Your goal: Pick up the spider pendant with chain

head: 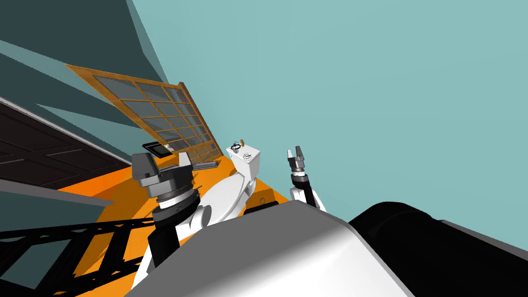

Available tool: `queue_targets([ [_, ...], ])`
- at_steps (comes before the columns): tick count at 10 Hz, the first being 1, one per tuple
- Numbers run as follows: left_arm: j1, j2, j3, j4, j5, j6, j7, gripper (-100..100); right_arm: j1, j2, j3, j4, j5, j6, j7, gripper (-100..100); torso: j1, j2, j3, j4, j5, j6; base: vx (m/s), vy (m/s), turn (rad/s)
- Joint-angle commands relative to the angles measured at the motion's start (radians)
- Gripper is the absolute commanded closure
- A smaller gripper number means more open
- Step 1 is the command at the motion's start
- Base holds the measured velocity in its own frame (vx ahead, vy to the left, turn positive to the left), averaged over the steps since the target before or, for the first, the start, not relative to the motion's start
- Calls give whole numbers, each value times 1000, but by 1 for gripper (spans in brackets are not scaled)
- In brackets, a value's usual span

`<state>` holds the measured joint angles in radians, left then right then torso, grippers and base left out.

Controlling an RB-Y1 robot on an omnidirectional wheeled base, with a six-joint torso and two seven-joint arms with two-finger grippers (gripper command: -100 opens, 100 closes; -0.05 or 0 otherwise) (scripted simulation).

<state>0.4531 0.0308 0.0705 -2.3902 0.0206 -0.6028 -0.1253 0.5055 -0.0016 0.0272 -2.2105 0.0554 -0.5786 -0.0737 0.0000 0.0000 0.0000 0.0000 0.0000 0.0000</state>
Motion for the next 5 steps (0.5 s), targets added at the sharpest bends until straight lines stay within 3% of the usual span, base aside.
queue_targets([
  [1,0,0,0,0,0,0,0,0,-8,-34,-3,21,25,19,10,-100,0,0,0,0,0,0,-22,64,27],
  [5,0,0,0,0,0,0,0,0,-40,-105,-14,97,111,85,45,-100,10,4,2,1,2,0,-66,145,28],
])
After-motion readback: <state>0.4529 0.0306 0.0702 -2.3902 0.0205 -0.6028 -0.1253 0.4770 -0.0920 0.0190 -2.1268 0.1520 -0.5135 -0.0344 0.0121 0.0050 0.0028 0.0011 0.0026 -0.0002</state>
